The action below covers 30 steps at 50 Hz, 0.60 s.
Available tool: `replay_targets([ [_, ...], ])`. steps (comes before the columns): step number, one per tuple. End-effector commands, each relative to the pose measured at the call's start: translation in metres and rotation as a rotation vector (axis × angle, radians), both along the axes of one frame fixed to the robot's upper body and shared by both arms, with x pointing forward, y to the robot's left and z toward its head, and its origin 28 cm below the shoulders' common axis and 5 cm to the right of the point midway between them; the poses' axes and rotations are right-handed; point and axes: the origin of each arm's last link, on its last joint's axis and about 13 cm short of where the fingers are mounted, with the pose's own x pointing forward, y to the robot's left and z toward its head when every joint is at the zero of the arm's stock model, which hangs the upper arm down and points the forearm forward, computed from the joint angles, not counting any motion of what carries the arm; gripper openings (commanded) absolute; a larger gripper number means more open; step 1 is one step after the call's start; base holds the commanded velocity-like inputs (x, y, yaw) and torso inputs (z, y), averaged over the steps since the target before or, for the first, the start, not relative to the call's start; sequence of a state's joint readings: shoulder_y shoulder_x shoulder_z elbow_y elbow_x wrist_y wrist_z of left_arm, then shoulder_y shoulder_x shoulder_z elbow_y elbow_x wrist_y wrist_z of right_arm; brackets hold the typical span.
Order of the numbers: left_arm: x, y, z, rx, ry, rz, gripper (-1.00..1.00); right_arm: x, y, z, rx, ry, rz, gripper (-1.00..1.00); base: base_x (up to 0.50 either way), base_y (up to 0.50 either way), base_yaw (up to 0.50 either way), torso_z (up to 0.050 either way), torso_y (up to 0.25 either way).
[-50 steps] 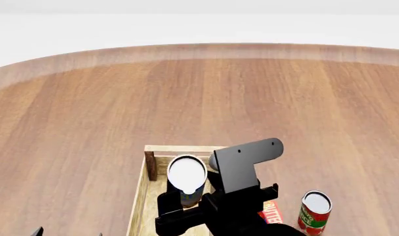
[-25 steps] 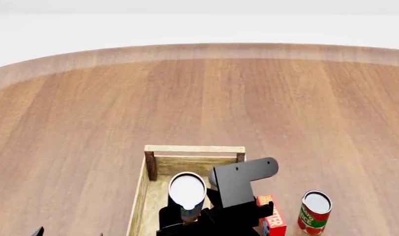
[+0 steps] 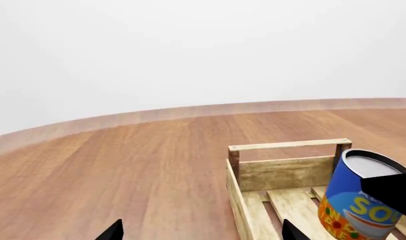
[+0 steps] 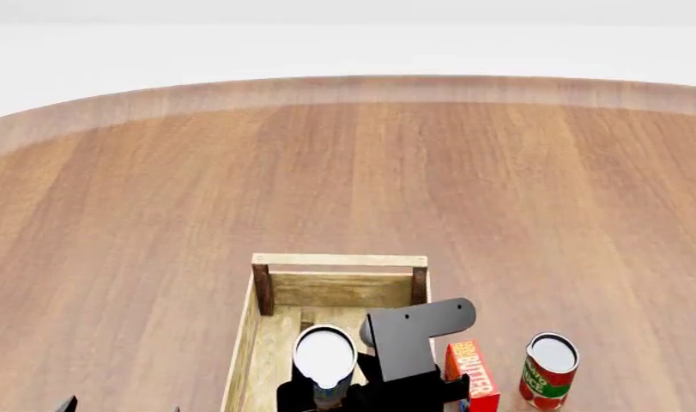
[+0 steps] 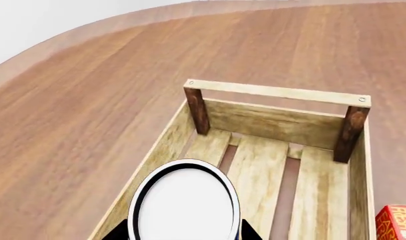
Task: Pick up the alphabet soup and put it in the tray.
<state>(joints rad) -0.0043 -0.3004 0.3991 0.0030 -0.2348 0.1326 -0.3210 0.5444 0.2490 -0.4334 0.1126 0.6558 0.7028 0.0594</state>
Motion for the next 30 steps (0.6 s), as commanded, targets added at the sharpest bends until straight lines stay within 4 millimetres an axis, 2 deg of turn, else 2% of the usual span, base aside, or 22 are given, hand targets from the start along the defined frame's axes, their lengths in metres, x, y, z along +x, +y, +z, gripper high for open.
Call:
replay_targets([
  [1, 0.0, 0.0, 0.0, 0.001, 0.0, -0.001, 1.0, 0.002, 0.001, -0.005, -0.002, 0.001, 0.011, -1.0, 0.0, 0.0, 0.0, 0.0, 0.0],
  [30, 0.0, 0.0, 0.0, 0.003, 0.0, -0.002, 1.0, 0.003, 0.001, -0.024, -0.016, 0.051, 0.001, -1.0, 0.0, 0.0, 0.0, 0.0, 0.001],
])
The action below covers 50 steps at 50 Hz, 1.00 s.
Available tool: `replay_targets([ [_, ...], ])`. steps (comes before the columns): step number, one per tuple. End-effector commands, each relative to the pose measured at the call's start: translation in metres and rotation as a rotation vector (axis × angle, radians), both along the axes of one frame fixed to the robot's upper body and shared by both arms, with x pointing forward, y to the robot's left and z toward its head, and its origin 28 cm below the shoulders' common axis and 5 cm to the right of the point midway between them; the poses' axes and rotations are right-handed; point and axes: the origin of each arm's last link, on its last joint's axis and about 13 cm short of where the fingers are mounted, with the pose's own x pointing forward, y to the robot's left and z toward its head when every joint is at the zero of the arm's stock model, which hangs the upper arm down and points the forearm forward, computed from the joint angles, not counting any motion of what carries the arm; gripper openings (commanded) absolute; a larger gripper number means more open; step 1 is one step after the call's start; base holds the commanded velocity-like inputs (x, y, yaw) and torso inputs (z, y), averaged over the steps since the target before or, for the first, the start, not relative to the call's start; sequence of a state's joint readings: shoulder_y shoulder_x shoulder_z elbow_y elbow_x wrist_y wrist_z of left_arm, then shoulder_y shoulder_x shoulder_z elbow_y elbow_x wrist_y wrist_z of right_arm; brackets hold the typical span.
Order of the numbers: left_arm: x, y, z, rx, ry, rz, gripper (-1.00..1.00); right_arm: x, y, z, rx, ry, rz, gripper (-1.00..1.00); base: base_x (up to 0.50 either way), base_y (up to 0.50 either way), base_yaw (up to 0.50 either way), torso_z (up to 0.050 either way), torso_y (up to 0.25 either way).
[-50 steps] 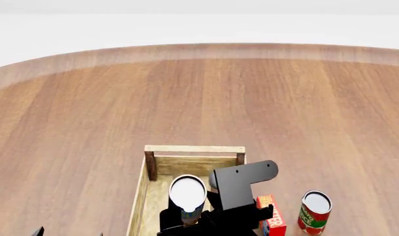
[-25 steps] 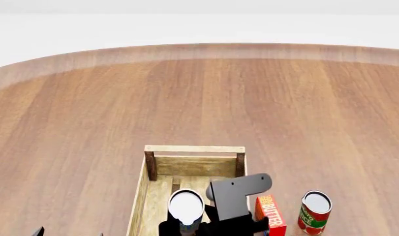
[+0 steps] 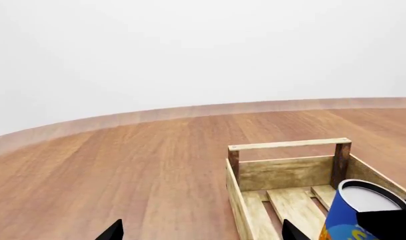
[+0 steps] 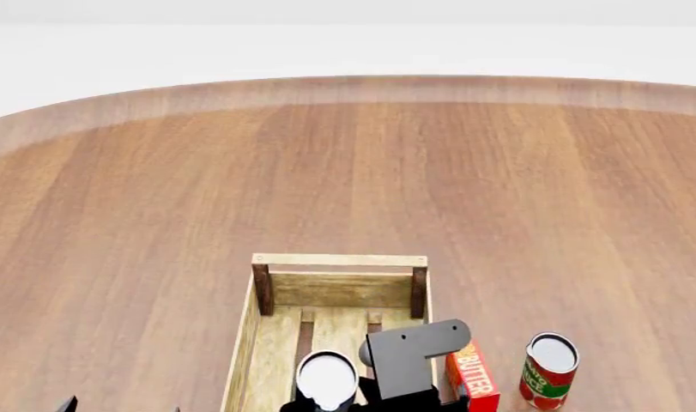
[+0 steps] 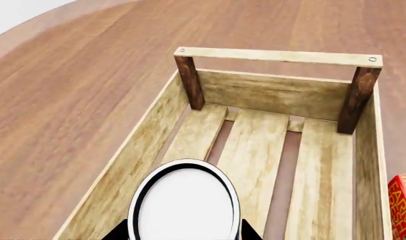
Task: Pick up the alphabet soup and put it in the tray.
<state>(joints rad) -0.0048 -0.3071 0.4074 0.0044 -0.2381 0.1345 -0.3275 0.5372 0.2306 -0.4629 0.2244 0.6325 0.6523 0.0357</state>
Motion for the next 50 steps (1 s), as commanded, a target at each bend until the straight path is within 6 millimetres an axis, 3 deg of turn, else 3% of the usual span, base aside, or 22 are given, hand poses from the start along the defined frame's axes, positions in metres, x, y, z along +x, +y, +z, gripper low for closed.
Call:
replay_targets([
  [1, 0.001, 0.0, 0.0, 0.001, 0.0, 0.0, 1.0, 0.003, 0.0, -0.003, 0.0, -0.007, 0.007, -1.0, 0.0, 0.0, 0.0, 0.01, 0.0],
  [18, 0.0, 0.0, 0.0, 0.001, 0.0, 0.0, 1.0, 0.003, 0.001, -0.014, -0.013, 0.02, 0.005, -1.0, 0.0, 0.0, 0.0, 0.0, 0.001],
  [50, 0.0, 0.0, 0.0, 0.007, -0.002, -0.003, 1.0, 0.003, 0.003, -0.016, -0.019, 0.033, 0.015, -1.0, 0.0, 0.0, 0.0, 0.0, 0.001],
])
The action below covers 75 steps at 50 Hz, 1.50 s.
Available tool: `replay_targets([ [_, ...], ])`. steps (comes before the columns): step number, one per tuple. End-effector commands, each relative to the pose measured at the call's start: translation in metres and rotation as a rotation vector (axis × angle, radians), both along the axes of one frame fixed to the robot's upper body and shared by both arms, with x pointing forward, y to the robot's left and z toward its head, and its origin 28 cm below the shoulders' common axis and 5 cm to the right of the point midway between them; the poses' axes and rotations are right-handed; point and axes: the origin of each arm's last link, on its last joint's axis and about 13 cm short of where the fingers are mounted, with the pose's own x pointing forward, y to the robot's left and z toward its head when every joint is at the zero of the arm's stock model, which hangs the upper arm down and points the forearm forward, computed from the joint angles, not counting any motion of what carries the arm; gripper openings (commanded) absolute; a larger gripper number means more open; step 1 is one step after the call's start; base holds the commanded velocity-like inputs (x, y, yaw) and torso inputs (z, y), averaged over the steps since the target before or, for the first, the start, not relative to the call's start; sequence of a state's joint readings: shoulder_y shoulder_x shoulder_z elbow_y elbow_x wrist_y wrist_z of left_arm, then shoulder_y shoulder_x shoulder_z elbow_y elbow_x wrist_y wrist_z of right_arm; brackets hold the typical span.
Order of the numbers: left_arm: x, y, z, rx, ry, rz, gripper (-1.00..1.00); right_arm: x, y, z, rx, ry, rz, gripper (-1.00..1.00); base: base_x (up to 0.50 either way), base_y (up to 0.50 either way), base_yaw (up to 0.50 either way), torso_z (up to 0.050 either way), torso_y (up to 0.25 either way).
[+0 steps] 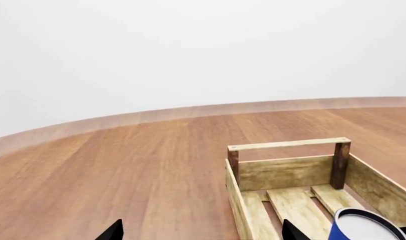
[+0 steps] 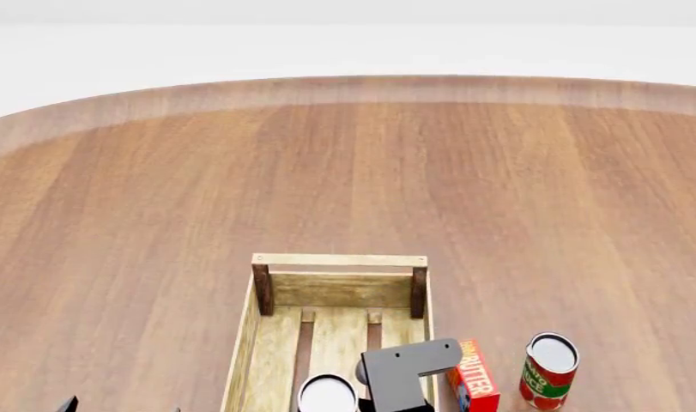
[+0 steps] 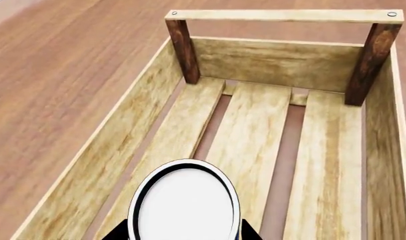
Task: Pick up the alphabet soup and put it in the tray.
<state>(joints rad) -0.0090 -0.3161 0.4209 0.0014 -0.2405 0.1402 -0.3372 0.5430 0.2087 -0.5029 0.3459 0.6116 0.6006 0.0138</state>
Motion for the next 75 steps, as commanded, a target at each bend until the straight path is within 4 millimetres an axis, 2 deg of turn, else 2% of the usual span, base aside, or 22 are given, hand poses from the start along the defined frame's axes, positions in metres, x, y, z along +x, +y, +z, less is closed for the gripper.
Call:
replay_targets([
  [1, 0.0, 0.0, 0.0, 0.001, 0.0, 0.0, 1.0, 0.003, 0.002, 0.004, 0.005, -0.021, 0.013, -1.0, 0.0, 0.0, 0.0, 0.0, 0.0],
  [22, 0.001, -0.001, 0.0, 0.001, 0.0, 0.0, 1.0, 0.003, 0.002, 0.002, 0.008, -0.017, 0.013, -1.0, 0.0, 0.0, 0.0, 0.0, 0.0],
  [23, 0.001, -0.001, 0.0, 0.001, -0.001, -0.001, 1.0, 0.003, 0.002, 0.002, 0.008, -0.015, 0.014, 1.0, 0.0, 0.0, 0.0, 0.0, 0.0],
  [39, 0.001, -0.001, 0.0, 0.002, -0.001, -0.001, 1.0, 0.004, 0.001, 0.004, 0.007, -0.011, 0.008, 1.0, 0.0, 0.0, 0.0, 0.0, 0.001],
  [49, 0.0, -0.001, 0.0, 0.004, -0.002, -0.002, 1.0, -0.002, 0.0, 0.014, 0.026, -0.04, 0.004, 1.0, 0.0, 0.0, 0.0, 0.0, 0.0],
  [75, 0.002, 0.002, 0.003, 0.012, -0.024, 0.026, 1.0, -0.048, -0.007, 0.068, 0.119, -0.257, -0.018, 1.0, 0.0, 0.0, 0.0, 0.0, 0.0],
])
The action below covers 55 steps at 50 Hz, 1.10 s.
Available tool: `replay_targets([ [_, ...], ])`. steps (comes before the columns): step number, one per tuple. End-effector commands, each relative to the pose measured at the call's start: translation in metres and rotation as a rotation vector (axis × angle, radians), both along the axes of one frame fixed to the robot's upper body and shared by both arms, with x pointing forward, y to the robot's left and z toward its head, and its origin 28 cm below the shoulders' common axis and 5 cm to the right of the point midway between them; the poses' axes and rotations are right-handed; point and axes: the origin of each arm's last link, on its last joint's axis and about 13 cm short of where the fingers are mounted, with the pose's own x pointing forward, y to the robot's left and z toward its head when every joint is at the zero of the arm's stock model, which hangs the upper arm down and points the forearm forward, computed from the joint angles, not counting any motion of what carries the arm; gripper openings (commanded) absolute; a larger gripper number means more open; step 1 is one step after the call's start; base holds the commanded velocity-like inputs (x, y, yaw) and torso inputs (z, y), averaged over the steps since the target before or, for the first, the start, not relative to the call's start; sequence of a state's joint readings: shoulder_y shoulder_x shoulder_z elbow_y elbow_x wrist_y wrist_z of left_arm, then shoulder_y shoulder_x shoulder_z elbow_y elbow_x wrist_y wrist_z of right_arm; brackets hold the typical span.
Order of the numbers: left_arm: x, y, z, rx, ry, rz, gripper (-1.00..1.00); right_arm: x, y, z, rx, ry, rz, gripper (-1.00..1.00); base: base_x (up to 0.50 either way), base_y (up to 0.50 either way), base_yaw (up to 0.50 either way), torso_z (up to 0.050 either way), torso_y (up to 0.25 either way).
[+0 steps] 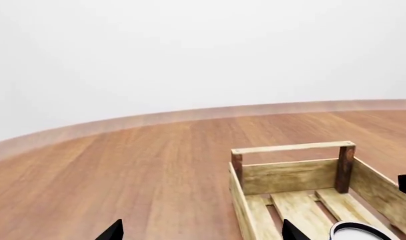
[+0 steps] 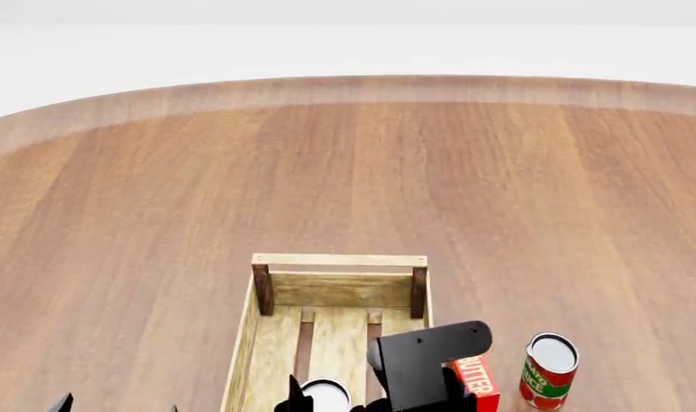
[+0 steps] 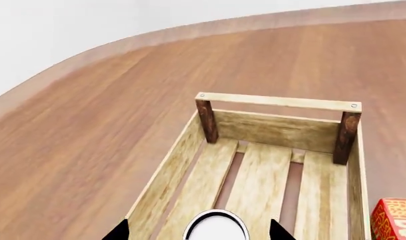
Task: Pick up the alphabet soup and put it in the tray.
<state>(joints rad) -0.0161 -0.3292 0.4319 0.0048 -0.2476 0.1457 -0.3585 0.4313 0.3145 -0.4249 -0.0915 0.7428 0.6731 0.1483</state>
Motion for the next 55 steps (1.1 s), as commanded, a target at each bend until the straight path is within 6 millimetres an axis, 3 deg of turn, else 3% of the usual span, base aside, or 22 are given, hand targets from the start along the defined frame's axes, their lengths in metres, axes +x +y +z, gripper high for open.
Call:
replay_targets([
  [1, 0.001, 0.002, 0.002, 0.013, -0.018, 0.02, 1.0, -0.023, -0.003, 0.024, 0.028, -0.112, -0.018, 1.0, 0.0, 0.0, 0.0, 0.0, 0.0],
  [10, 0.002, 0.004, 0.007, 0.002, -0.044, 0.038, 1.0, -0.036, -0.004, 0.038, 0.01, -0.203, -0.038, 1.0, 0.0, 0.0, 0.0, 0.0, 0.0],
  [22, -0.002, 0.004, 0.012, 0.012, -0.096, 0.047, 1.0, -0.05, -0.009, 0.037, -0.009, -0.326, -0.092, 1.0, 0.0, 0.0, 0.0, 0.0, 0.0],
  [55, -0.02, -0.001, 0.064, -0.058, -0.207, 0.019, 1.0, -0.079, -0.01, 0.066, -0.037, -0.482, -0.14, 1.0, 0.0, 0.0, 0.0, 0.0, 0.0],
])
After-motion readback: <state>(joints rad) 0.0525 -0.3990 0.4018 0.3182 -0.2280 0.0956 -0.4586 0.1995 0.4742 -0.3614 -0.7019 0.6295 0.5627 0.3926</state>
